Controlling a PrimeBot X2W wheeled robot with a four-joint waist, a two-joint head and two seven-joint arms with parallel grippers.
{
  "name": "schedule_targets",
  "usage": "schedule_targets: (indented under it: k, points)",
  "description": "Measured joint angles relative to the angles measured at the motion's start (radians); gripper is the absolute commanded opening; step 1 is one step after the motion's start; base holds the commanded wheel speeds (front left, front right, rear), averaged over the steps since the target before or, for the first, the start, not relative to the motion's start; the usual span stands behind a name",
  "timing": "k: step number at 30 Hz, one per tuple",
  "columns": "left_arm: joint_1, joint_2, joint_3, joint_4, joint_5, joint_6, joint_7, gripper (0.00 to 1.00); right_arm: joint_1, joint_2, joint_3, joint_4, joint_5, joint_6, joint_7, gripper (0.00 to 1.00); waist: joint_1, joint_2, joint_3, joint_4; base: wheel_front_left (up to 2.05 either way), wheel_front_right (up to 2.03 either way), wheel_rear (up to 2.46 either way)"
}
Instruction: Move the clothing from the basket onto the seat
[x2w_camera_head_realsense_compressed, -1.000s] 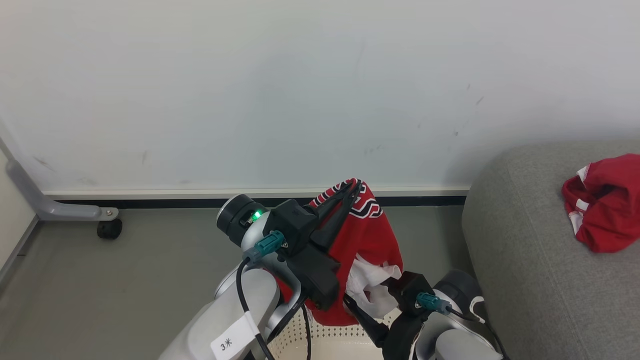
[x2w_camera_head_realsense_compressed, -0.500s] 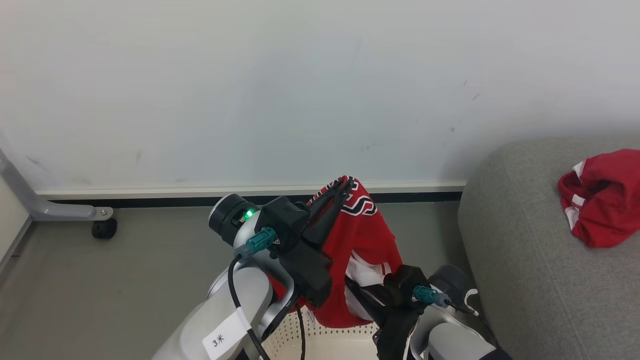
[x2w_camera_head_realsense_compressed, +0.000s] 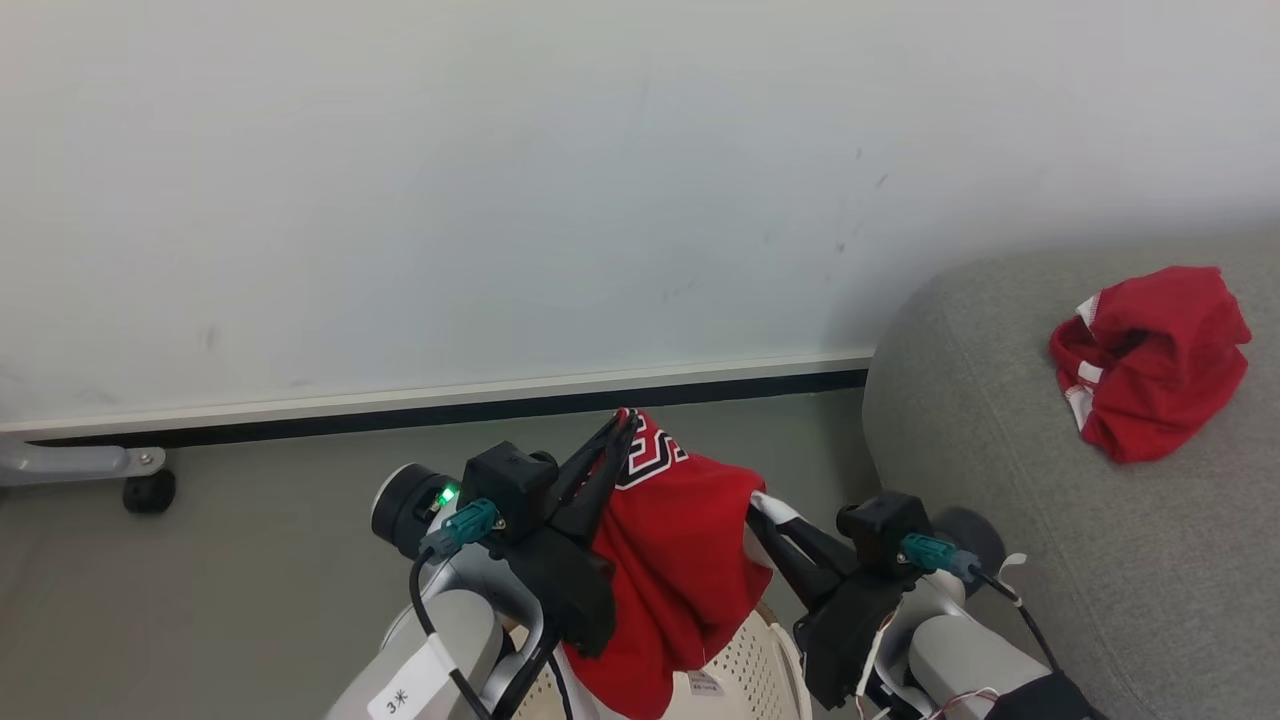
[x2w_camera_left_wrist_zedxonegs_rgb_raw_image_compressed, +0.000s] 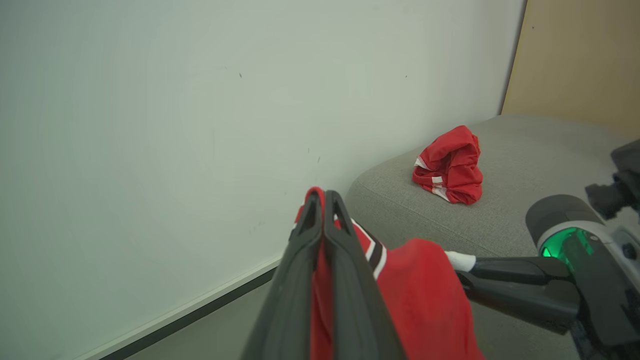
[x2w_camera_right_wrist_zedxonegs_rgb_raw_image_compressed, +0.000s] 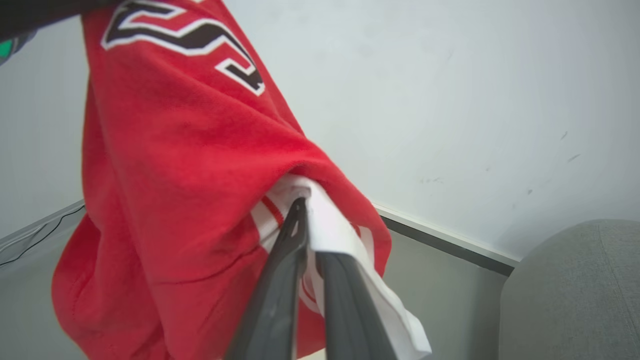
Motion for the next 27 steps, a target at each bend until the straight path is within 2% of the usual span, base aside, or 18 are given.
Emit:
schedule_targets:
  k: [1, 2, 15, 27]
  points:
    - [0.005, 0.002, 0.003, 0.002, -0.001, 0.001, 0.000, 0.88, -0.002, -0.006, -0.006, -0.006, 0.006, 0.000, 0.000, 0.00, 0.0000, 0.0000, 0.000, -0.007, 0.00, 0.00, 0.00]
    - [0.008, 0.003, 0.007, 0.004, -0.005, 0.001, 0.000, 1.00, -0.003, -0.012, -0.013, -0.009, 0.007, 0.000, 0.000, 0.00, 0.0000, 0.0000, 0.000, -0.015, 0.00, 0.00, 0.00]
    - [0.056, 0.003, 0.016, -0.006, -0.036, 0.008, -0.014, 1.00, -0.018, -0.111, -0.108, -0.086, 0.015, -0.003, -0.001, 0.00, 0.0000, 0.0000, -0.004, -0.115, 0.00, 0.00, 0.00]
    - [0.120, 0.002, -0.029, -0.038, -0.036, -0.010, -0.024, 1.00, 0.011, -0.234, -0.174, -0.216, 0.004, -0.053, -0.002, 0.00, 0.0000, 0.0000, -0.013, -0.224, 0.00, 0.00, 0.00]
